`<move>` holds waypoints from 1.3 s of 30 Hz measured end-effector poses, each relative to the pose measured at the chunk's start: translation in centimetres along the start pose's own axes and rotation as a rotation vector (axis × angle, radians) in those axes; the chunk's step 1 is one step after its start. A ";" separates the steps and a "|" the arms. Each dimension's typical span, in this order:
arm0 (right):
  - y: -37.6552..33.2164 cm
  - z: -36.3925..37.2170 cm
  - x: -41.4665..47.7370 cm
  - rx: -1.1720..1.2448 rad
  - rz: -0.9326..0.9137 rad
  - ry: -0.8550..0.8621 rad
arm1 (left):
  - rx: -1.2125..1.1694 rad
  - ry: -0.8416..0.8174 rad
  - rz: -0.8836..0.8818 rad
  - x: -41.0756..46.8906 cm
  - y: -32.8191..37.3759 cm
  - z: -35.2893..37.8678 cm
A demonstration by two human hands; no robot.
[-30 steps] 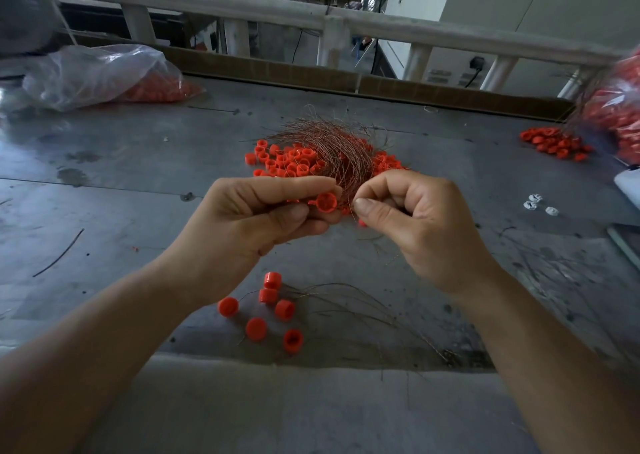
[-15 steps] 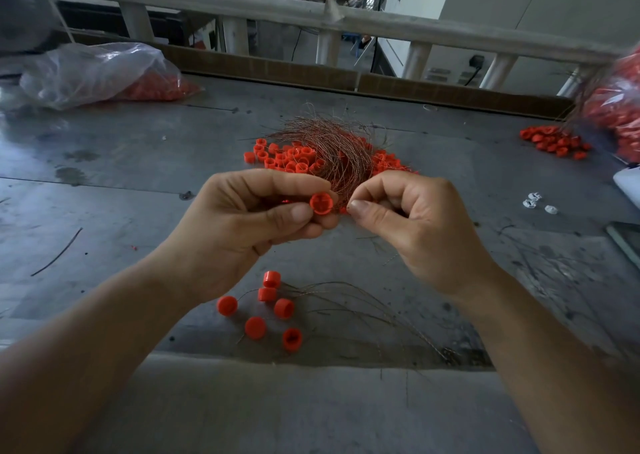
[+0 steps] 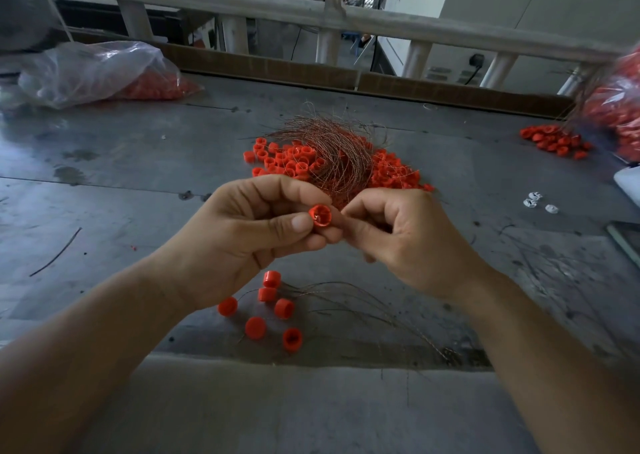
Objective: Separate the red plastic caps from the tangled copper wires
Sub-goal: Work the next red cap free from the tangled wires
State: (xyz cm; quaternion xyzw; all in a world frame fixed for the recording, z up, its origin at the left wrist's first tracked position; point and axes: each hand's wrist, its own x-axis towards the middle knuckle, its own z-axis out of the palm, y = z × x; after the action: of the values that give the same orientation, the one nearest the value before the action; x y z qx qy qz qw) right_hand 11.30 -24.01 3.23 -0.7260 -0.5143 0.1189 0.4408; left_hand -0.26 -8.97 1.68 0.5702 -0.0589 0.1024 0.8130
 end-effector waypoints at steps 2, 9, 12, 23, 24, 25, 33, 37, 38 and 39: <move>0.3 -1.2 0.3 -0.028 0.043 0.060 | 0.003 0.026 -0.040 0.0 0.1 -0.1; 3.5 -3.3 1.3 -0.220 0.214 0.257 | -0.063 -0.045 -0.181 -0.4 0.3 -0.4; 4.2 -2.4 1.4 -0.374 0.208 0.187 | -0.086 -0.044 -0.210 -0.4 0.4 -0.5; 6.3 -1.5 2.6 -0.520 0.188 0.239 | -0.077 -0.009 -0.215 -0.4 0.4 -0.5; 6.4 -1.2 2.7 -0.533 0.198 0.228 | -0.079 -0.009 -0.215 -0.4 0.4 -0.5; 6.5 -1.1 2.8 -0.547 0.210 0.223 | -0.080 -0.009 -0.214 -0.4 0.4 -0.5; 6.8 -0.9 2.8 -0.568 0.181 0.225 | -0.081 -0.011 -0.209 -0.4 0.4 -0.4; 6.6 -1.0 2.8 -0.538 0.164 0.254 | -0.080 -0.002 -0.202 -0.3 0.4 -0.6; 6.5 -1.2 2.8 -0.523 0.169 0.277 | -0.081 0.005 -0.199 -0.3 0.4 -0.6; 6.3 -1.5 2.8 -0.491 0.178 0.308 | -0.082 0.010 -0.196 -0.3 0.4 -0.6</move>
State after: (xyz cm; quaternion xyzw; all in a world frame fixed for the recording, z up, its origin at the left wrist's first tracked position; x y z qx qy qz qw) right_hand 17.50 -22.89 0.06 -0.8624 -0.3892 -0.0824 0.3129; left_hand -0.68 -8.29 1.73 0.5391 -0.0030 0.0226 0.8419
